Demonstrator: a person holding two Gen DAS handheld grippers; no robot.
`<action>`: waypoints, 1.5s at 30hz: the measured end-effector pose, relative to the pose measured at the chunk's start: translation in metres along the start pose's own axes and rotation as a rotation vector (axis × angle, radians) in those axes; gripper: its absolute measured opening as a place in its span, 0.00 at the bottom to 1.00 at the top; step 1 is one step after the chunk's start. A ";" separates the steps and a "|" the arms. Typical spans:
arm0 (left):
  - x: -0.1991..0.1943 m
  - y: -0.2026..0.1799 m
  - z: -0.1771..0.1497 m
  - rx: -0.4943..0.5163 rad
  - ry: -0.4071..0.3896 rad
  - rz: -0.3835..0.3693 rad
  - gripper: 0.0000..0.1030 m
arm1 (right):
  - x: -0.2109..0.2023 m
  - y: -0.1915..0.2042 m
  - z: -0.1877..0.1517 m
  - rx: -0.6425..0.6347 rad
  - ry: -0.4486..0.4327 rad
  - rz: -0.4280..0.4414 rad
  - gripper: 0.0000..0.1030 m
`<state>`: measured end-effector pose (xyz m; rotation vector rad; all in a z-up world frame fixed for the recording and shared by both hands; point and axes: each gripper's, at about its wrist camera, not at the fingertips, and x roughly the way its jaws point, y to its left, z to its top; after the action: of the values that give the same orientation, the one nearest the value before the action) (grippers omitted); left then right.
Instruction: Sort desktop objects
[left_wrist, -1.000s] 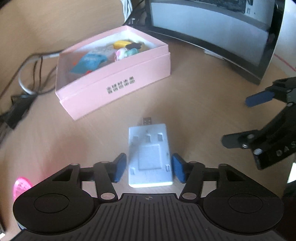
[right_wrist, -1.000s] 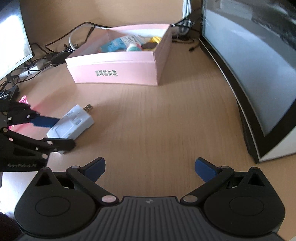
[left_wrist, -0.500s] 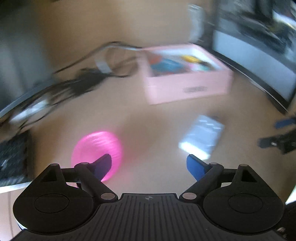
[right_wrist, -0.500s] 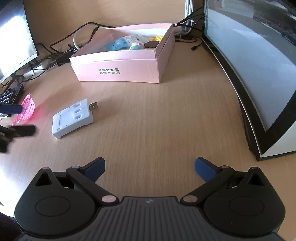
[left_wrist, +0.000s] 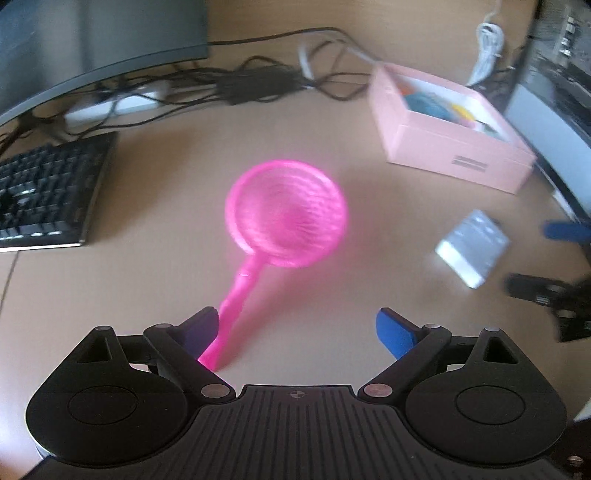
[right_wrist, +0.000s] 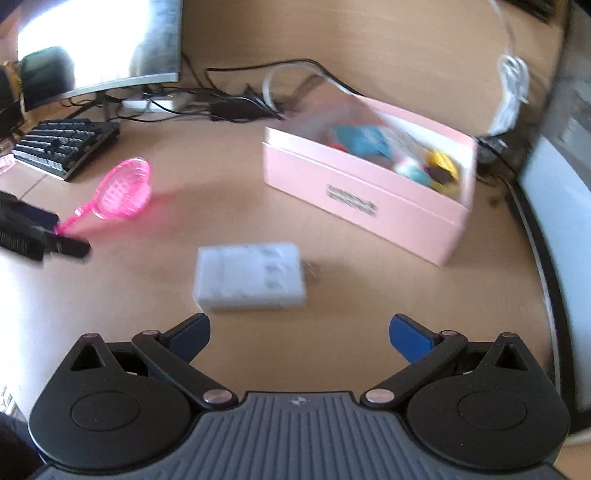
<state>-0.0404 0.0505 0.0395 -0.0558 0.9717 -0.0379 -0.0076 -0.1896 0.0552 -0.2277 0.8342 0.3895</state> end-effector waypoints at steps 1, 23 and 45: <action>0.000 -0.001 -0.002 -0.004 0.000 -0.002 0.93 | 0.003 0.006 0.002 -0.018 -0.006 0.006 1.00; 0.007 0.011 0.015 -0.046 -0.016 0.062 0.97 | 0.050 -0.001 0.028 -0.065 0.067 0.112 0.88; -0.032 -0.033 0.070 0.160 -0.155 0.005 0.82 | -0.085 -0.050 0.068 -0.001 -0.199 0.014 0.88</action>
<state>-0.0010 0.0216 0.1074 0.0896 0.8115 -0.1055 0.0074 -0.2329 0.1661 -0.1809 0.6400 0.4182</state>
